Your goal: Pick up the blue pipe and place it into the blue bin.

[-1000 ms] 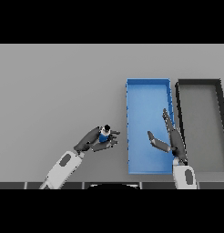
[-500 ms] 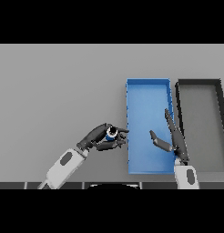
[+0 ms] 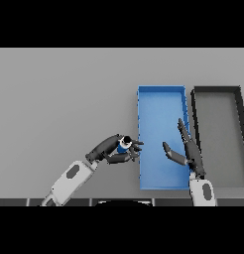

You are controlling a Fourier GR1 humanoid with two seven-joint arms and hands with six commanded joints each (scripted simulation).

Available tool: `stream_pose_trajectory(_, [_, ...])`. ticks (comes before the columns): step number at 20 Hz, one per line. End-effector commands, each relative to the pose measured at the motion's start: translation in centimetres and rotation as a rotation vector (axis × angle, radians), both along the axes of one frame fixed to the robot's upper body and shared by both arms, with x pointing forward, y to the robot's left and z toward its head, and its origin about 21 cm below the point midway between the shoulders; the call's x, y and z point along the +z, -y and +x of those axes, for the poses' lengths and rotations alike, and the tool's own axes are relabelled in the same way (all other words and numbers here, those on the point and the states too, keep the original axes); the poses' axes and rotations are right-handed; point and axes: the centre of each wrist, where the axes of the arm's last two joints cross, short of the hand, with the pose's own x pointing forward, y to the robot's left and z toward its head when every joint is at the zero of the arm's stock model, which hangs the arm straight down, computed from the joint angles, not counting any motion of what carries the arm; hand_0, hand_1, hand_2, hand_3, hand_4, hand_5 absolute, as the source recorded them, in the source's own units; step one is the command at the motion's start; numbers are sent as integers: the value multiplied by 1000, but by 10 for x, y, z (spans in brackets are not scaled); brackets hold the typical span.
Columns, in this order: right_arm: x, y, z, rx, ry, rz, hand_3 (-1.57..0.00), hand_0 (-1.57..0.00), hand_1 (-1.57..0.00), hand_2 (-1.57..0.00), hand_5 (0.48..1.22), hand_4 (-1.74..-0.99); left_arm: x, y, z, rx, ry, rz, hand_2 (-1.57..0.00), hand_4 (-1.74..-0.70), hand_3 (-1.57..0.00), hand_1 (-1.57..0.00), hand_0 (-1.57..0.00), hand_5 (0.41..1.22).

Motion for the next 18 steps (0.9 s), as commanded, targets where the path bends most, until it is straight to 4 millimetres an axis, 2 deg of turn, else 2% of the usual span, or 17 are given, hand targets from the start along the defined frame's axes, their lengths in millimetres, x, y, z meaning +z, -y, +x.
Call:
stream_pose_trajectory(1, [-1, 1, -1, 0, 5, 5, 1, 1, 1, 1, 628, -1192, 1, 1, -3, -3, 12, -7, -1570, -1730, -1443, -1570, -1570, 1220])
stream_pose_trajectory(2, [-1, -1, 0, 5, 1, 7, 1, 1, 1, 1, 623, -1209, 2, 4, -3, 0, 14, 1, -1570, -1731, -1443, -1570, -1570, 1220])
stream_pose_trajectory(5, [1, 4, -1, 22, 32, 41, 1, 1, 1, 1, 619, -1191, 1, 0, -3, -5, 14, 3, -1571, -1731, -1438, -1571, -1570, 1220])
stream_pose_trajectory(6, [8, 4, -1, 58, 57, 68, 1, 1, 1, 1, 610, -1195, 0, -2, -3, 2, 17, 8, -1571, -1731, -1438, -1571, -1571, 1221])
stream_pose_trajectory(8, [29, 10, 5, 161, 65, 142, 1, 1, 1, 1, 593, -1199, 5, -1, -4, -5, 8, 1, -1571, -1731, -1440, -1571, -1571, 1221])
stream_pose_trajectory(10, [57, 16, 9, 271, 74, 144, 1, 1, 1, 1, 561, -1215, 1, -2, 0, 1, 3, 15, -1571, -1731, -1440, -1571, -1571, 1221])
stream_pose_trajectory(13, [87, 6, 16, 428, 79, 101, 1, 1, 1, 1, 523, -1260, 1, 1, 0, -1, 17, 17, -1571, -1731, -1440, -1571, -1571, 1221])
stream_pose_trajectory(18, [130, -21, 20, 661, 107, 14, 1, 1, 1, 1, 520, -1301, 2, -1, -2, -2, 11, 20, -1571, -1732, -1438, -1571, -1571, 1221])
